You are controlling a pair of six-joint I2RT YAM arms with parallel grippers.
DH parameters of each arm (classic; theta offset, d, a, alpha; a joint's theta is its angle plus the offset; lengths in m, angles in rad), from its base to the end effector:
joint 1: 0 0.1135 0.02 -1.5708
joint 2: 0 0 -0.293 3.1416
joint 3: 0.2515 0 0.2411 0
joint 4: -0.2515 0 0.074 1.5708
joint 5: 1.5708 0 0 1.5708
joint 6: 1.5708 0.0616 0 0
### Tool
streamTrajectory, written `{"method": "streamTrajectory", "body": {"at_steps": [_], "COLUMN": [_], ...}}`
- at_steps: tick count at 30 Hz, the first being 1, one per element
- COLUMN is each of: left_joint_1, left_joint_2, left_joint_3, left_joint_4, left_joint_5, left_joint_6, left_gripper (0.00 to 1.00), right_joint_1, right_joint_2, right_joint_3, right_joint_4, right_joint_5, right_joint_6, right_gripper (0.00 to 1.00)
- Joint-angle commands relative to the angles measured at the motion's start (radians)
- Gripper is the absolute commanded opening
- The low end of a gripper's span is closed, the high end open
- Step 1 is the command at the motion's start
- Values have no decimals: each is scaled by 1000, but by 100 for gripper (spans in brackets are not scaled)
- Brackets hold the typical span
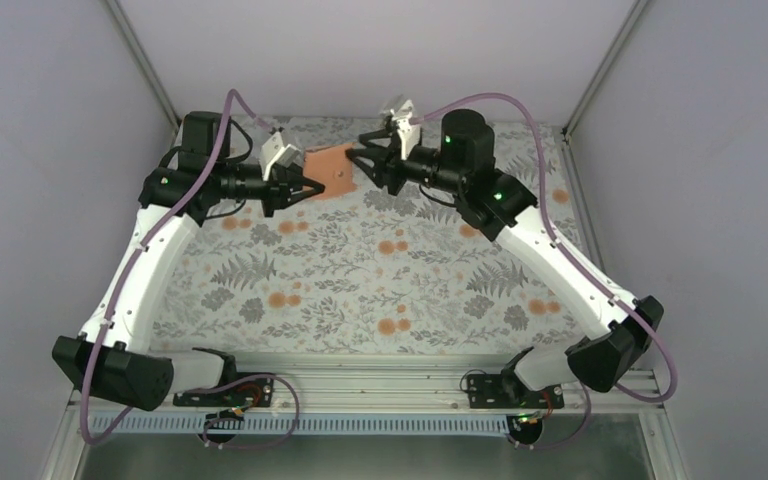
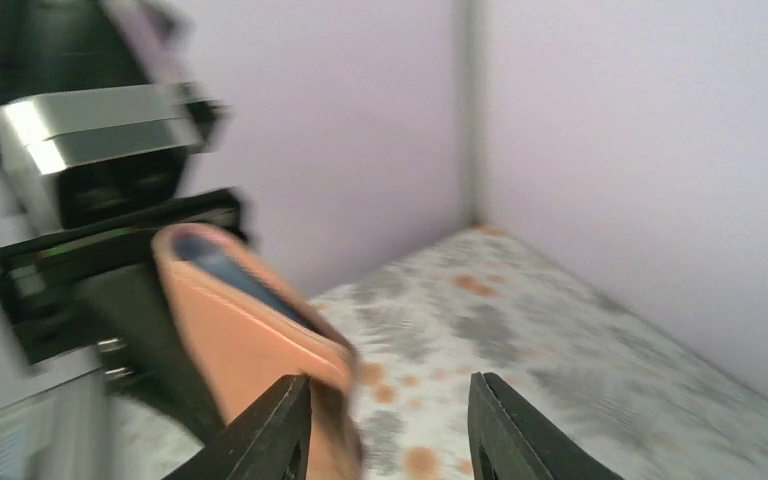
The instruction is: Take the credit cards out of the card holder
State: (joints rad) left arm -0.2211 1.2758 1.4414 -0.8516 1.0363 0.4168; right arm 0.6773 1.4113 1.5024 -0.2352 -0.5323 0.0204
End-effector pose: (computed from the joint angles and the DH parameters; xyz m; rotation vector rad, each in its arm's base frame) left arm 0.2194 -0.1036 0.4248 1.1249 1.7068 -1.0284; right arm 0.2347 0.2289 0.4655 -0.9526 1.5190 0.9633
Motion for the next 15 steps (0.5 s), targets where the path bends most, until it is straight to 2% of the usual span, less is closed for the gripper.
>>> {"method": "streamTrajectory", "body": {"at_steps": [1,4,9,12,15], "left_joint_1": [7,7,7,7,7], "left_joint_2": [-18,-17,3,18,26], "left_joint_3": [-26,-30,-31,-27,-26], "left_joint_4": [162,177,184,182,179], "left_joint_5": [-259,-292,-295,-297,-281], "left_joint_6": [-218,-252,-266,-265,-259], "left_gripper": [2,2,2,2,2], "right_joint_1": [11,64,207,224,225], "right_joint_2": [-45,-35,-3,44,107], "right_joint_3": [-17,-52,-79,-39,16], "right_joint_4": [-70,-54,41,54,39], "right_joint_5": [553,615,601,555,583], "right_joint_6": [183,218,137,135,131], "right_gripper": [41,37,36,34,32]}}
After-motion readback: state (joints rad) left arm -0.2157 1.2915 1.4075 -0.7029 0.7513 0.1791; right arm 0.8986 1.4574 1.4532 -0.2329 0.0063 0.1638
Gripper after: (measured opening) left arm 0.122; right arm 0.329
